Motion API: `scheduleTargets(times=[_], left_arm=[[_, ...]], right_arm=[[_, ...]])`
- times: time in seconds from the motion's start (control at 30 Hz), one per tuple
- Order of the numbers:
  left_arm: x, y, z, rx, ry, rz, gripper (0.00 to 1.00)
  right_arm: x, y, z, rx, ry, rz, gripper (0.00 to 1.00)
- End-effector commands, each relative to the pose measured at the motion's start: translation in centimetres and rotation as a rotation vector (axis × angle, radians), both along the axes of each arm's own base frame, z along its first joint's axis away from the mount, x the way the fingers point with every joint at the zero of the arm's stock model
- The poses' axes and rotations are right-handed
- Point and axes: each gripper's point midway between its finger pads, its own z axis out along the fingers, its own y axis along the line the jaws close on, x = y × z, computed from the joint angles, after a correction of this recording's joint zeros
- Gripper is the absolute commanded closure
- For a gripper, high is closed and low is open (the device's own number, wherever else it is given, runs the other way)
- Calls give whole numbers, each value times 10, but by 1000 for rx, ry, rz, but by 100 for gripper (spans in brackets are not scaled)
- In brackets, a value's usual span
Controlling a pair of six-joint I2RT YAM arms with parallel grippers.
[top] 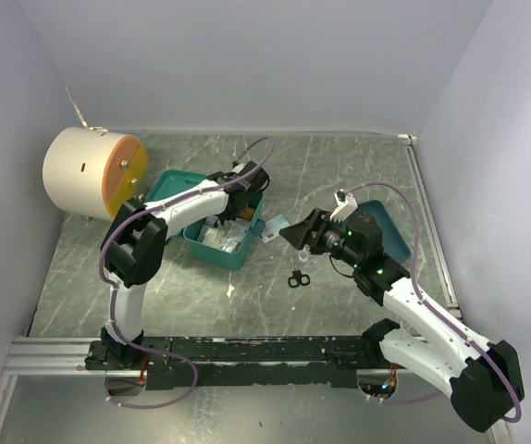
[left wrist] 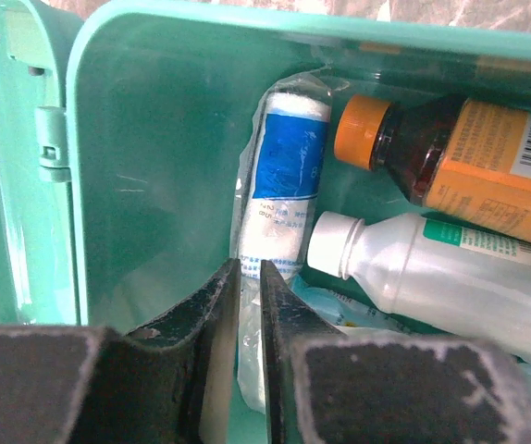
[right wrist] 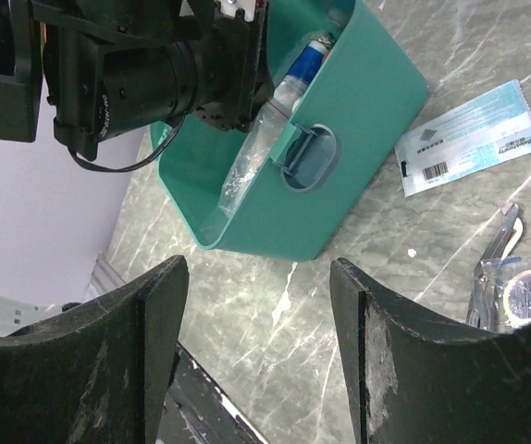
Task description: Organize the medicine kit
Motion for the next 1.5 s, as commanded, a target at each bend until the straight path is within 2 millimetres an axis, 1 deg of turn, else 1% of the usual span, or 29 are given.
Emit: scheduleTargets(times=[0.0, 0.07, 0.13, 0.2, 0.33, 0.43, 0.53, 0.6, 0.67, 0.7, 0.77, 0.87, 0.9, 0.93, 1.0, 1.03, 1.07, 1.1, 1.23, 1.27, 1.37, 1.47], left_arm=[[6, -4, -4, -42, -32, 17, 75], [7, -2, -4, -53, -36, 26, 76], [6, -2, 1, -66, -45, 32, 77], [5, -3, 14, -97, -64, 32, 75], [1, -10, 51, -201, -108, 5, 69], [-6, -14, 77, -272, -131, -25, 61], [-16, -11, 96, -322, -154, -40, 57], [-24, -13, 107, -375, -160, -73, 55], [-37, -23, 115, -461, -142, -142, 52], [-42, -30, 121, -513, -145, -179, 48], [-58, -42, 136, -618, -143, -266, 43], [-82, -51, 162, -754, -179, -384, 38], [-91, -48, 179, -800, -225, -415, 36], [-97, -44, 189, -831, -263, -425, 35], [-109, -31, 202, -868, -337, -435, 34], [-113, -25, 206, -882, -373, -435, 33], [-118, -18, 204, -885, -398, -434, 33], [-123, -12, 207, -891, -433, -435, 33], [-136, 5, 207, -906, -508, -446, 30], [-138, 7, 205, -908, -513, -445, 30], [-142, 8, 205, -910, -512, -463, 29], [-142, 7, 205, -904, -486, -449, 29]], right_arm=[[1, -5, 0, -23, -10, -17, 37], [1, -6, -1, -26, -9, -25, 38], [1, -8, -2, -35, -4, -35, 38], [4, -12, -2, -51, -3, -57, 38], [11, -27, -8, -117, 22, -140, 38], [18, -41, -11, -181, 40, -218, 38], [24, -53, -13, -236, 49, -276, 38], [26, -58, -15, -261, 53, -292, 39], [28, -58, -17, -276, 59, -290, 39], [29, -57, -20, -283, 70, -287, 39], [32, -53, -27, -292, 96, -279, 39], [40, -45, -35, -287, 128, -264, 39], [43, -41, -38, -282, 138, -256, 39], [46, -37, -41, -279, 149, -254, 39], [54, -30, -46, -273, 170, -248, 40], [57, -27, -50, -277, 183, -242, 40], [61, -25, -56, -285, 200, -243, 40], [65, -24, -61, -294, 215, -248, 41], [77, -19, -82, -335, 252, -252, 42], [80, -19, -89, -352, 265, -253, 43], [86, -17, -97, -370, 280, -260, 43], [92, -15, -106, -375, 295, -267, 44]])
